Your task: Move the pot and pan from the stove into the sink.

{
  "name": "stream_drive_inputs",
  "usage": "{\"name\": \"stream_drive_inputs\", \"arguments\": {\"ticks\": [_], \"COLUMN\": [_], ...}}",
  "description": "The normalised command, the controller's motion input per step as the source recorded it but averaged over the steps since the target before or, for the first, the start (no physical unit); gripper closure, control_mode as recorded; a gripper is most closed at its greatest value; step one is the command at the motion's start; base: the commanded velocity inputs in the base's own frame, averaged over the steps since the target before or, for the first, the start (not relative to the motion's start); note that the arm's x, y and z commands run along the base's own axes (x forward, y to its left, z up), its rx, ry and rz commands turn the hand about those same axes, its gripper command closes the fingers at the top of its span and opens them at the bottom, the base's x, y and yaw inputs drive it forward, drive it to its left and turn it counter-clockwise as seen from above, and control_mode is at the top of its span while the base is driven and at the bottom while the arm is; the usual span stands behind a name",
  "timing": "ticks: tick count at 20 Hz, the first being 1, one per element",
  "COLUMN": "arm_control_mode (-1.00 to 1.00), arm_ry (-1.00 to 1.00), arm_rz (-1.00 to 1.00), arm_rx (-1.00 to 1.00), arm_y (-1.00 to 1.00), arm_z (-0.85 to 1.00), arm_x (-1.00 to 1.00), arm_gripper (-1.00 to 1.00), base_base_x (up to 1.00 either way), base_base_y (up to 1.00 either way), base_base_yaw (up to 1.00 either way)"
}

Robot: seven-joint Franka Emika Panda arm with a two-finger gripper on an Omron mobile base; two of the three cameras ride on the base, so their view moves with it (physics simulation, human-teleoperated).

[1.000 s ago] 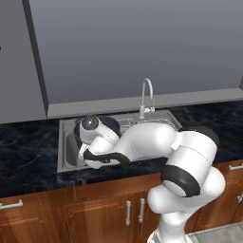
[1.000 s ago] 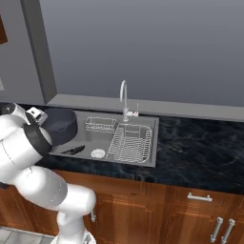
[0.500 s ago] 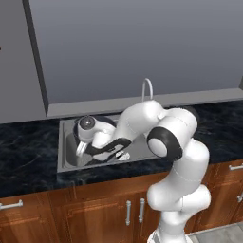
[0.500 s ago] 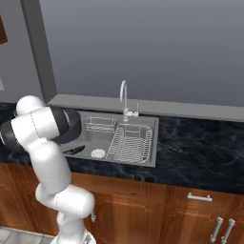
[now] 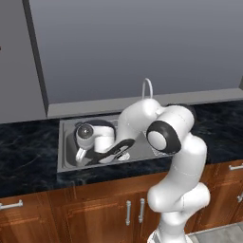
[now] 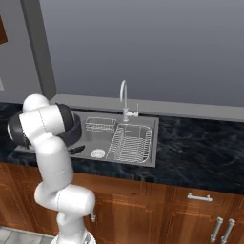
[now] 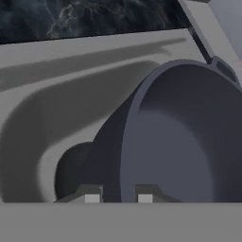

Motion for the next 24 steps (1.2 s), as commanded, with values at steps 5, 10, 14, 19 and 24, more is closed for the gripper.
{"name": "stream_drive_inputs", "arguments": {"ticks": [5,10,14,19,24], "arm_control_mode": [-1.00,-1.00,-1.00,-1.00,-1.00], "arm_ry": [0.00,0.00,-0.01,-0.08,-0.08], "arm_rz": [-0.03,-0.04,-0.04,-0.07,-0.09], "arm_rx": [-0.01,-0.02,-0.06,-0.01,0.00], "arm_y": [0.02,0.15,0.18,0.09,0.10], "arm_z": [-0.19,-0.38,-0.48,-0.13,0.01], "arm_x": [0.42,0.44,0.27,0.40,0.58], "arm_gripper": [1.00,1.00,1.00,1.00,-1.00], "base_base_x": [0.00,0.00,0.00,0.00,0.00], "base_base_y": [0.00,0.00,0.00,0.00,0.00], "base_base_yaw": [0.00,0.00,0.00,0.00,0.00]}}
